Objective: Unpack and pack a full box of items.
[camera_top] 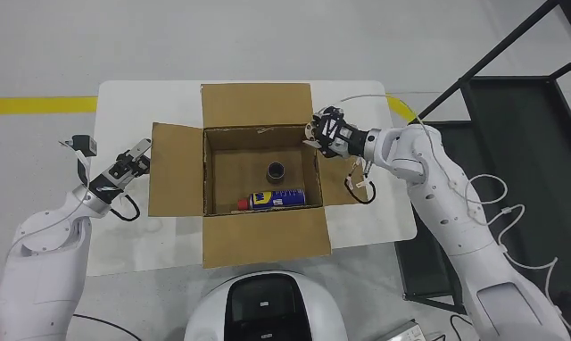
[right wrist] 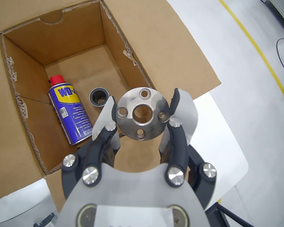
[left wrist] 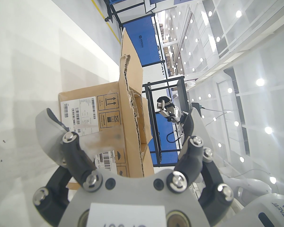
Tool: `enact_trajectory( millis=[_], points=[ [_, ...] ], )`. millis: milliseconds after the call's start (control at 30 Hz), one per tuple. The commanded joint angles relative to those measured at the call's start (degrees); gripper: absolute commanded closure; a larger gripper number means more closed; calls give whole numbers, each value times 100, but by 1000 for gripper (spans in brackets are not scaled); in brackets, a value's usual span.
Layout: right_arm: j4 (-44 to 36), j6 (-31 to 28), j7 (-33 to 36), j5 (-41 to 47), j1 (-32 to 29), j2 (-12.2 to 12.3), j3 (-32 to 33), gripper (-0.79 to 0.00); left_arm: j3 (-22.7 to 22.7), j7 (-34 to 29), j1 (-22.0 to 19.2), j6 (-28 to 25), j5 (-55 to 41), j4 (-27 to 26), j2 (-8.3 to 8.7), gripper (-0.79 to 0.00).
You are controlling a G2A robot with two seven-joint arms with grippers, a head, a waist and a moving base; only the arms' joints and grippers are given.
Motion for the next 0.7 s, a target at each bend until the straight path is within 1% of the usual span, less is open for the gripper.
enact_trajectory(
  millis=[0, 67, 167, 267, 367, 500, 667],
  points=[
    [89, -153, 145, 59, 330, -60, -321, 0, 0, 0, 0, 0, 0, 0, 0, -785],
    [288, -318, 360, 64, 774, -156, -761, 0, 0, 0, 0, 0, 0, 0, 0, -785],
    [774, -528, 495, 166, 1461, -369, -1515, 0, 0, 0, 0, 0, 0, 0, 0, -785],
    [1364, -712, 448, 276, 2082, -639, -2253, 0, 0, 0, 0, 0, 0, 0, 0, -785],
    [1905, -853, 323, 329, 2574, -936, -2911, 0, 0, 0, 0, 0, 0, 0, 0, -785],
    [2608, -891, 112, 296, 2997, -1352, -3655, 0, 0, 0, 0, 0, 0, 0, 0, -785],
    [3540, -727, -238, 234, 3302, -1844, -4251, 0, 0, 0, 0, 0, 0, 0, 0, -785]
  ],
)
